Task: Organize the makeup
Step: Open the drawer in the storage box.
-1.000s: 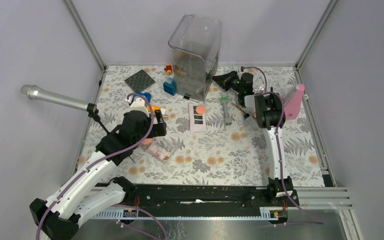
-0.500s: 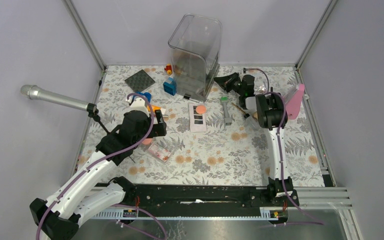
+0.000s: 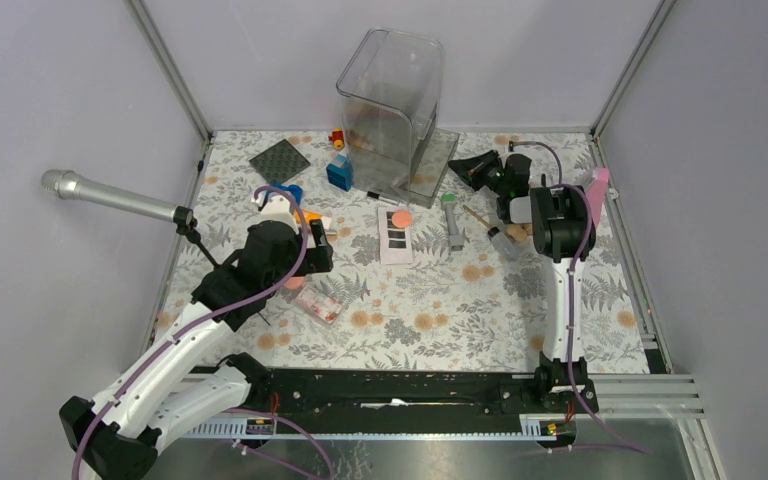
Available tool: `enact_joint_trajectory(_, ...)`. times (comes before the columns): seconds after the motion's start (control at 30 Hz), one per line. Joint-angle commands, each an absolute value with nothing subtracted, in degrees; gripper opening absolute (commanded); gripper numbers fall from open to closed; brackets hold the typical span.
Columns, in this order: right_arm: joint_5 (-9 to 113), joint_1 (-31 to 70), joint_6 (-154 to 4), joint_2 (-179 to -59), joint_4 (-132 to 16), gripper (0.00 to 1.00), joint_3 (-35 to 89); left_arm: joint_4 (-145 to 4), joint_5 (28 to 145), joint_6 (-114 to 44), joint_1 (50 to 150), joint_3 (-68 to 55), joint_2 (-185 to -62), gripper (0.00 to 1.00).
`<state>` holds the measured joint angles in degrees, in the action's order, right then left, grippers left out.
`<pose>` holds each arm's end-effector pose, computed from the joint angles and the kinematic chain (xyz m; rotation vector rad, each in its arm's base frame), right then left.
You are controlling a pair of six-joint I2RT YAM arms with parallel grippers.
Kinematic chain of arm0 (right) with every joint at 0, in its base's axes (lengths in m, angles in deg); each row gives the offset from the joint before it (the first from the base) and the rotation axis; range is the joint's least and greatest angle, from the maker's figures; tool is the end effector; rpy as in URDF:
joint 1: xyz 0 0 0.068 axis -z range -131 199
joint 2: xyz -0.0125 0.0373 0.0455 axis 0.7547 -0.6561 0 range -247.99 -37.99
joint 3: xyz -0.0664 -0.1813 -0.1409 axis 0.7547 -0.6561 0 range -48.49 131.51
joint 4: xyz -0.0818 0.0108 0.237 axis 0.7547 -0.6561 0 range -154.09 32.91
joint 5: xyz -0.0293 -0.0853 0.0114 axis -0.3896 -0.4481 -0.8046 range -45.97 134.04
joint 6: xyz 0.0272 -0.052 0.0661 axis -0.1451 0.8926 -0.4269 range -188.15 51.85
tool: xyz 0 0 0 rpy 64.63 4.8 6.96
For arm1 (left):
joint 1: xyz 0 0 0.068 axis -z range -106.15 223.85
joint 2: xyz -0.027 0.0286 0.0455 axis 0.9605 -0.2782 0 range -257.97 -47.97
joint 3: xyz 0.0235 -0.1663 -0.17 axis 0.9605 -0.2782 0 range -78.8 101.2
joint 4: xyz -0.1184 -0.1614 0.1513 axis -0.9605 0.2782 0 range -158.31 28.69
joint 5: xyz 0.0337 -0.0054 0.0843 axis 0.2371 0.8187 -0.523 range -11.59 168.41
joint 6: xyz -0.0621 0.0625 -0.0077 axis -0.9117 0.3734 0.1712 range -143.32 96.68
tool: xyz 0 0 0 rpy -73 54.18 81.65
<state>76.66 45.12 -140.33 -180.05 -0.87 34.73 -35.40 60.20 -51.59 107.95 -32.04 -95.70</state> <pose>0.5088 0.0770 0.0788 0.5801 1.7307 1.4398 0.1995 -0.1054 0.2560 -0.0735 2.1421 -0.2966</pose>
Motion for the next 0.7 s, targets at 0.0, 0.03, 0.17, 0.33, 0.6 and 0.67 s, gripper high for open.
enact_joint_trajectory(0.0,76.6,47.3,-135.3,-176.1,-2.1,0.02,31.1,-37.5,60.2,-50.7,107.9,-31.6,-95.0,0.99)
enact_joint_trajectory(0.03,76.7,47.9,-135.3,-175.7,-1.9,0.02,30.5,-37.4,60.2,-50.7,107.9,-31.6,-95.0,0.99)
enact_joint_trajectory(0.17,77.3,50.1,-134.2,-174.6,-2.0,0.02,28.6,-37.5,60.4,-50.7,107.9,-31.6,-95.0,0.99)
enact_joint_trajectory(0.33,77.9,51.4,-132.5,-173.5,-2.0,0.04,26.6,-37.5,60.4,-50.7,107.9,-31.5,-95.0,0.99)
enact_joint_trajectory(0.6,78.6,52.2,-130.0,-172.3,-4.2,0.05,26.4,-37.5,60.3,-50.7,107.9,-31.6,-94.8,0.99)
enact_joint_trajectory(0.67,78.6,52.4,-128.7,-171.7,-6.0,0.05,27.0,-37.5,60.4,-50.7,107.9,-31.6,-94.9,0.99)
